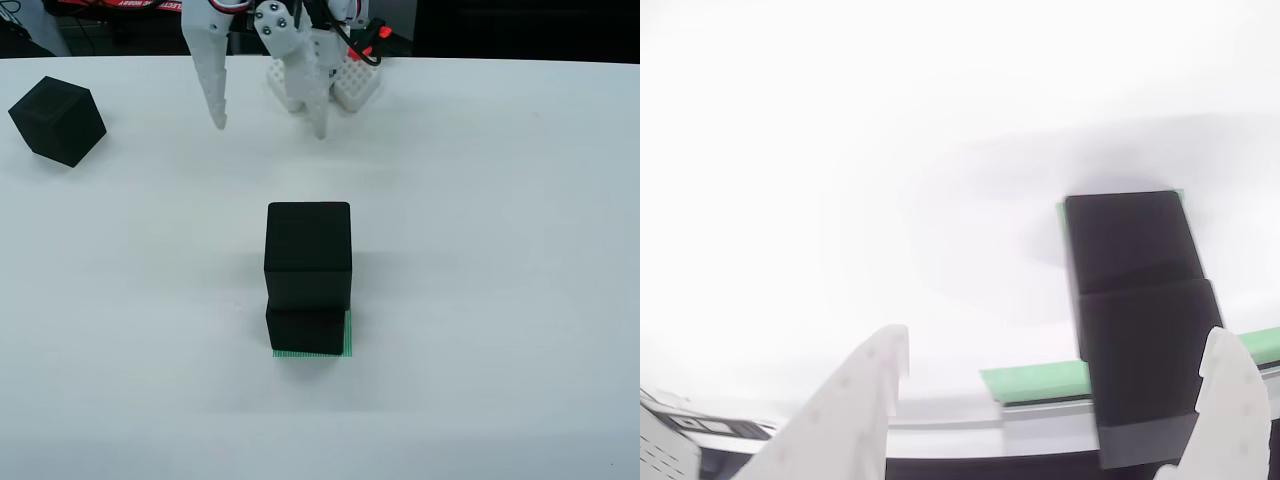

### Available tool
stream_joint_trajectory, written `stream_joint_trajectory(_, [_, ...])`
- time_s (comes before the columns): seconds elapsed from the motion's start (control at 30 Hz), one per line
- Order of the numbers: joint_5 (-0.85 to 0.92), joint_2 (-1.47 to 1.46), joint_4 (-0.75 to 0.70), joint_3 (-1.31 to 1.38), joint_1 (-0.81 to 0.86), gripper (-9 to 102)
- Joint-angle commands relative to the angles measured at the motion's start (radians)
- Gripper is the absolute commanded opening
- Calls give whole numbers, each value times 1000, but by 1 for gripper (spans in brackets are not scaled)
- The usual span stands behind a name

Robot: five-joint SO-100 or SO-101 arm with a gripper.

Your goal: Stack 3 Blocks on the chosen place.

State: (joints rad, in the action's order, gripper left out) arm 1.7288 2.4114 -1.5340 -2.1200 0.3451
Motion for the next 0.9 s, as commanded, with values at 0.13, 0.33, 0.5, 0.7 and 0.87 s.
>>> stream_joint_trajectory(0.13, [6,-9,-37,32,313,36])
stream_joint_trajectory(0.33, [57,-32,-3,-2,505,36])
stream_joint_trajectory(0.5, [215,-64,21,2,666,36])
stream_joint_trajectory(0.7, [534,-137,167,26,890,36])
stream_joint_trajectory(0.87, [618,-199,337,20,996,36])
